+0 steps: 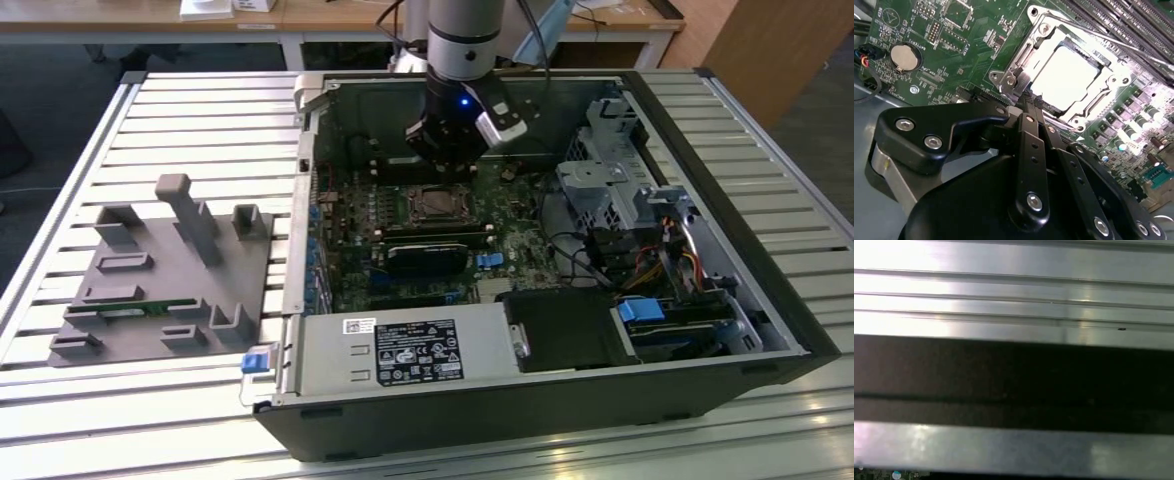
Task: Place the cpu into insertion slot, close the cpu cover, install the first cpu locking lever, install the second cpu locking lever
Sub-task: 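Install the second cpu locking lever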
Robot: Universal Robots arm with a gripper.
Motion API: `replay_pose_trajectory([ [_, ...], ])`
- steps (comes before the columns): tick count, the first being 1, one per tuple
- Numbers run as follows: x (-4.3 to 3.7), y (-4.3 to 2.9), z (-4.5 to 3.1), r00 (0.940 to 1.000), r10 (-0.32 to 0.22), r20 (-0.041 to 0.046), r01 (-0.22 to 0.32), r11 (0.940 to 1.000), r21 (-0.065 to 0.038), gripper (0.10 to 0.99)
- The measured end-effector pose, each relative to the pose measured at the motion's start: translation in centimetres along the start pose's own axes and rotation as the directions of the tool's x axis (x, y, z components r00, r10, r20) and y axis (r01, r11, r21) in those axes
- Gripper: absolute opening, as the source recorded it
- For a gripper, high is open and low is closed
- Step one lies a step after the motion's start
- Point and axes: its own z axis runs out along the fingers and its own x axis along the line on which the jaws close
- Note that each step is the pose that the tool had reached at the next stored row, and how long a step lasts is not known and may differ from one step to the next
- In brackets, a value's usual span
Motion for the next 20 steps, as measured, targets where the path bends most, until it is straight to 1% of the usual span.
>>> replay_pose_trajectory([
  [2,0.0,-0.19,0.02,1.0,0.0,0.0,0.0,1.0,0.0,0.106],
  [8,0.03,-1.15,0.05,1.0,0.0,-0.0001,0.0,1.0,0.0,0.106],
  [13,0.03,-1.23,-0.02,1.0,0.0,-0.0002,0.0,1.0,0.0,0.106],
  [16,0.03,-1.23,-0.39,1.0,0.0,-0.0001,0.0,1.0,0.0,0.106],
  [20,0.02,-1.23,-1.23,1.0,0.0,-0.0002,0.0,1.0,0.0,0.106],
])
